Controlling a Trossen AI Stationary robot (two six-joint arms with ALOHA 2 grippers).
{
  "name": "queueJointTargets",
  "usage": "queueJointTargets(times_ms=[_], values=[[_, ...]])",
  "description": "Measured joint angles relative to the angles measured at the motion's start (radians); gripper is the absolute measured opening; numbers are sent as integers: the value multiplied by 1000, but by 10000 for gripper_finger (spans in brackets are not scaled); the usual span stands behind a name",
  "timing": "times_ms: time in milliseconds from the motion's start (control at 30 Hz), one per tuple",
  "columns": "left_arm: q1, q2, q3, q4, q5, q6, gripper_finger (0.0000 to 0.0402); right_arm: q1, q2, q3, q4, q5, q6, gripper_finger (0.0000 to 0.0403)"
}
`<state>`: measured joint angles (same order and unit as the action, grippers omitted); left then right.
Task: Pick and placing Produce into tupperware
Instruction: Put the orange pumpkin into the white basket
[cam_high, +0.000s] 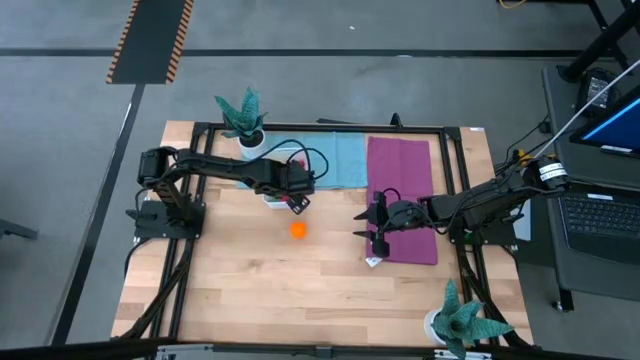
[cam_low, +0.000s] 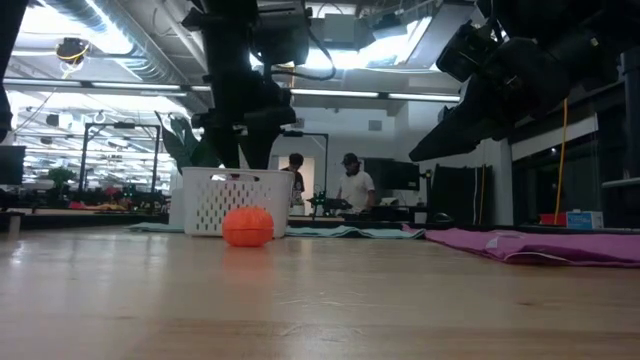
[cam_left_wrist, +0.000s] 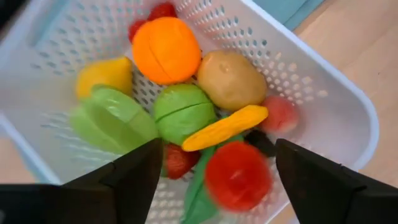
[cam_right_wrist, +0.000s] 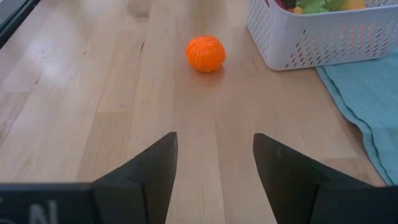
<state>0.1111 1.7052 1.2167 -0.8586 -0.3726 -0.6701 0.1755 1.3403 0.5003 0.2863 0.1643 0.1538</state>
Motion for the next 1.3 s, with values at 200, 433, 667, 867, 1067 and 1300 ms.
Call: queueJointTargets(times_ms=[200, 433, 667, 867, 1067, 1300], values=[[-129, -84, 2, 4, -175, 64, 307, 0, 0, 0, -1, 0, 0, 213], [-415, -138, -33, 29, -509, -92, 304, 0, 0, 0, 0, 0, 9, 213], [-718, -137, -194, 277, -705, -267, 308, 0, 0, 0, 22, 0, 26, 213], [-874, -117, -425, 691, -851, -268, 307, 0, 0, 0, 32, 0, 53, 213], [-900, -76, -538, 832, -868, -292, 307, 0, 0, 0, 45, 1, 55, 213], [-864, -14, -584, 831, -852, -416, 305, 0, 0, 0, 58, 1, 61, 213]])
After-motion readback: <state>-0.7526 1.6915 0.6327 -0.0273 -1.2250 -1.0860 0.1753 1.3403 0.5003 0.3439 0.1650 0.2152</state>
